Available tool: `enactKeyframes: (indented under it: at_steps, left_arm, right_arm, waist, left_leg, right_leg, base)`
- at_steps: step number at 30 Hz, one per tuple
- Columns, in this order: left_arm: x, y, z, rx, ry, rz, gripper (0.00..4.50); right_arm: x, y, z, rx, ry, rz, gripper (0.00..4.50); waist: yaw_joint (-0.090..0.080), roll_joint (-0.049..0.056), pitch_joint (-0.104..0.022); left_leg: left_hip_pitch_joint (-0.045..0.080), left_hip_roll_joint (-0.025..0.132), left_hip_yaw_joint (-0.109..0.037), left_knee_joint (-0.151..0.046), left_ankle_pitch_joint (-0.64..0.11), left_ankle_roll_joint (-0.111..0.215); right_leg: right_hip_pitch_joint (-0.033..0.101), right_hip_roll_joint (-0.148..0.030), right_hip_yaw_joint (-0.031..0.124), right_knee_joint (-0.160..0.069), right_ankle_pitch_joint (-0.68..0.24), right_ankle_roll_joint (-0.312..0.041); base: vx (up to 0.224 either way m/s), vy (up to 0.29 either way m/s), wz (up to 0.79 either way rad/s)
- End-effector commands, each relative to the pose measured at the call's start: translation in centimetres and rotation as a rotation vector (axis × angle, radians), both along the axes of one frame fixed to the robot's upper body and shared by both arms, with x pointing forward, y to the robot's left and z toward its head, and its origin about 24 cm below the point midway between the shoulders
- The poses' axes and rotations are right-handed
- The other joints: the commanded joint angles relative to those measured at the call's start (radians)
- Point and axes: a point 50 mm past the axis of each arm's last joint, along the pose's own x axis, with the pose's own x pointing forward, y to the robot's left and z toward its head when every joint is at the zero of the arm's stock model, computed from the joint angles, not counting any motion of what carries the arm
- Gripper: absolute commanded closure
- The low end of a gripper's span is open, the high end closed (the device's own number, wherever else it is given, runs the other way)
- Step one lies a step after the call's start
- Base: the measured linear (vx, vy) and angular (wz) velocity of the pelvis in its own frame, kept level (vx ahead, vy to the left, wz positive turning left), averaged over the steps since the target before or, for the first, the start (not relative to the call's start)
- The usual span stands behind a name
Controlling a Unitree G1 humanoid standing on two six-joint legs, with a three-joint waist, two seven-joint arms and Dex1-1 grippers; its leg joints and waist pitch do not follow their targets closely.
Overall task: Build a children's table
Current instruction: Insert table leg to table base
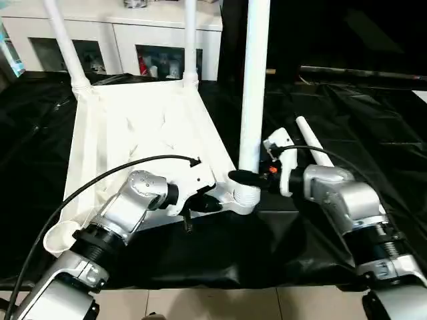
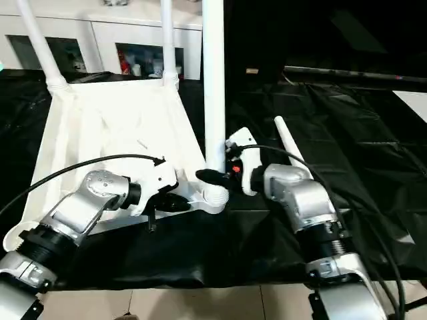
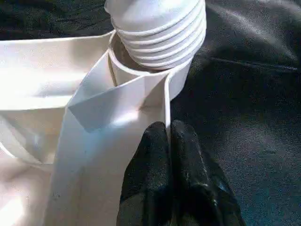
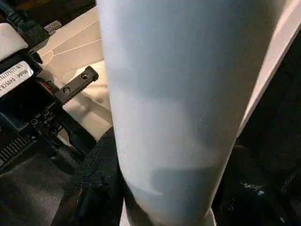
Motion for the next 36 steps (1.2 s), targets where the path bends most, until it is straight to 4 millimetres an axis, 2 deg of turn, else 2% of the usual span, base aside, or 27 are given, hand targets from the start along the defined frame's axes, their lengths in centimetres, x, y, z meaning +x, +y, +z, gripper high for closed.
enactKeyframes:
  at_steps: [1,6,8,11,12,13,15,16,18,19,20,21,22,24,25,27,28,29,31,33,36]
  left_arm:
    - [0.2,-0.2,0.1,0.009,-0.007,-0.013,4.50]
    - [0.1,-0.2,0.1,0.006,-0.007,-0.015,4.50]
    - [0.2,-0.2,0.1,0.005,-0.007,-0.013,4.50]
    - [0.2,-0.2,0.1,0.004,-0.008,-0.012,4.50]
    - [0.2,-0.2,0.2,0.001,-0.011,-0.007,4.50]
    - [0.3,-0.1,0.3,-0.005,-0.020,0.006,4.50]
    - [0.4,0.0,0.3,-0.007,-0.023,0.010,4.50]
    - [0.4,0.0,0.3,-0.010,-0.025,0.017,4.50]
    - [0.4,0.1,0.3,-0.011,-0.026,0.019,4.50]
    - [0.5,0.1,0.4,-0.011,-0.029,0.023,4.50]
    - [0.5,0.2,0.4,-0.010,-0.030,0.025,4.50]
    - [0.5,0.3,0.4,-0.010,-0.033,0.029,4.50]
    - [0.5,0.3,0.4,-0.010,-0.033,0.029,4.50]
    - [0.6,0.4,0.4,-0.009,-0.037,0.034,4.50]
    - [0.6,0.5,0.5,-0.006,-0.039,0.035,4.50]
    - [0.7,0.5,0.5,-0.002,-0.041,0.036,4.50]
    - [0.8,0.7,0.6,0.008,-0.046,0.039,4.50]
    - [0.8,0.7,0.6,0.012,-0.048,0.040,4.50]
    - [0.9,0.8,0.5,0.016,-0.049,0.040,4.50]
    - [0.8,0.8,0.3,0.029,-0.053,0.037,4.50]
    - [0.8,0.8,0.2,0.030,-0.053,0.037,4.50]
  right_arm:
    - [0.4,-0.5,-0.4,0.019,0.005,-0.055,2.60]
    - [0.8,-0.8,-1.0,0.074,0.034,-0.123,2.60]
    - [0.7,-0.9,-1.3,0.099,0.052,-0.135,2.60]
    - [0.6,-1.0,-1.5,0.115,0.063,-0.142,2.60]
    - [0.4,-1.2,-2.0,0.140,0.081,-0.159,2.60]
    - [-0.1,-1.5,-2.9,0.157,0.096,-0.174,2.60]
    - [-0.3,-1.6,-3.3,0.162,0.100,-0.180,2.60]
    - [-0.7,-1.8,-3.9,0.170,0.101,-0.195,2.60]
    - [-0.7,-1.8,-4.0,0.173,0.101,-0.202,2.60]
    - [-0.9,-1.9,-4.3,0.180,0.102,-0.219,2.60]
    - [-0.9,-1.9,-4.4,0.183,0.102,-0.224,2.60]
    - [-1.1,-1.9,-4.8,0.196,0.104,-0.243,2.60]
    - [-1.1,-1.9,-4.8,0.196,0.104,-0.243,2.60]
    - [-1.3,-1.9,-5.1,0.203,0.104,-0.261,2.60]
    - [-1.6,-1.9,-5.4,0.209,0.103,-0.272,2.60]
    - [-1.9,-1.9,-5.7,0.199,0.090,-0.278,2.60]
    - [-2.4,-1.8,-5.8,0.156,0.054,-0.260,2.60]
    - [-2.5,-1.7,-5.8,0.139,0.042,-0.252,2.60]
    - [-2.8,-1.6,-5.7,0.112,0.022,-0.229,2.60]
    - [-3.2,-1.1,-5.4,0.067,-0.014,-0.173,2.60]
    - [-3.4,-0.8,-5.3,0.055,-0.025,-0.145,2.60]
  waist:
    - [-0.002,0.004,-0.069]
    - [-0.002,0.005,-0.069]
    - [-0.002,0.008,-0.068]
    - [-0.002,0.007,-0.068]
    - [-0.002,0.013,-0.068]
    - [0.002,0.025,-0.069]
    - [0.003,0.018,-0.069]
    - [0.006,0.030,-0.070]
    - [0.003,0.024,-0.068]
    - [0.007,0.042,-0.068]
    - [0.004,0.035,-0.068]
    - [0.006,0.047,-0.068]
    - [0.004,0.041,-0.068]
    - [0.003,0.041,-0.069]
    - [0.004,0.050,-0.069]
    - [0.005,0.048,-0.070]
    - [0.008,0.068,-0.070]
    - [0.005,0.059,-0.069]
    - [0.005,0.058,-0.069]
    - [0.003,0.059,-0.067]
    - [0.001,0.053,-0.066]
  left_leg:
    - [0.002,0.020,-0.003,-0.072,-0.218,-0.001]
    - [0.002,0.021,-0.002,-0.073,-0.215,-0.001]
    - [0.003,0.019,-0.002,-0.074,-0.231,-0.002]
    - [0.003,0.020,-0.004,-0.074,-0.232,-0.003]
    - [0.003,0.020,-0.004,-0.075,-0.238,-0.004]
    - [0.005,0.020,-0.006,-0.075,-0.243,-0.009]
    - [0.003,0.019,-0.004,-0.075,-0.244,-0.006]
    - [0.004,0.019,-0.007,-0.076,-0.251,-0.008]
    - [0.005,0.018,-0.006,-0.077,-0.269,-0.007]
    - [0.007,0.018,-0.009,-0.077,-0.280,-0.010]
    - [0.007,0.019,-0.007,-0.077,-0.284,-0.009]
    - [0.008,0.018,-0.011,-0.078,-0.294,-0.013]
    - [0.009,0.019,-0.008,-0.078,-0.298,-0.011]
    - [0.006,0.016,-0.009,-0.078,-0.299,-0.007]
    - [0.007,0.016,-0.008,-0.078,-0.300,-0.004]
    - [0.003,0.015,-0.009,-0.077,-0.286,0.002]
    - [0.004,0.014,-0.010,-0.077,-0.283,0.002]
    - [0.005,0.013,-0.008,-0.077,-0.292,0.004]
    - [0.002,0.013,-0.010,-0.079,-0.286,0.004]
    - [0.004,0.012,-0.010,-0.080,-0.303,0.005]
    - [0.006,0.012,-0.010,-0.079,-0.312,0.009]
  right_leg:
    - [0.049,-0.070,0.051,-0.089,-0.396,-0.107]
    - [0.051,-0.068,0.052,-0.083,-0.349,-0.129]
    - [0.051,-0.069,0.051,-0.089,-0.380,-0.121]
    - [0.050,-0.069,0.050,-0.089,-0.391,-0.116]
    - [0.050,-0.069,0.051,-0.091,-0.389,-0.117]
    - [0.051,-0.070,0.050,-0.090,-0.375,-0.122]
    - [0.053,-0.068,0.050,-0.089,-0.353,-0.127]
    - [0.053,-0.069,0.049,-0.087,-0.361,-0.130]
    - [0.052,-0.067,0.047,-0.093,-0.384,-0.126]
    - [0.051,-0.070,0.047,-0.093,-0.402,-0.125]
    - [0.049,-0.068,0.047,-0.098,-0.402,-0.122]
    - [0.051,-0.068,0.046,-0.095,-0.402,-0.126]
    - [0.049,-0.067,0.046,-0.100,-0.400,-0.125]
    - [0.052,-0.067,0.045,-0.097,-0.400,-0.127]
    - [0.051,-0.066,0.045,-0.101,-0.403,-0.126]
    - [0.054,-0.066,0.045,-0.098,-0.408,-0.124]
    - [0.051,-0.067,0.045,-0.098,-0.416,-0.118]
    - [0.051,-0.064,0.043,-0.105,-0.428,-0.106]
    - [0.053,-0.064,0.043,-0.104,-0.433,-0.097]
    - [0.050,-0.064,0.041,-0.109,-0.472,-0.087]
    - [0.047,-0.065,0.040,-0.114,-0.509,-0.072]
  base:
    - [0.000,0.000,0.00]
    - [0.000,0.000,0.00]
    - [0.000,0.000,0.00]
    - [0.000,0.000,0.00]
    - [0.000,0.000,0.00]
    - [0.000,0.000,0.00]
    - [0.000,0.000,0.00]
    - [0.000,0.000,0.00]
    - [0.000,0.000,0.00]
    - [0.000,0.000,0.00]
    - [0.000,0.000,0.00]
    - [0.000,0.000,0.00]
    - [0.000,0.000,0.00]
    - [0.000,0.000,0.00]
    - [0.000,0.000,0.00]
    - [0.000,0.000,0.00]
    - [0.000,0.000,0.00]
    - [0.000,0.000,0.00]
    - [0.000,0.000,0.00]
    - [0.000,0.000,0.00]
    - [0.000,0.000,0.00]
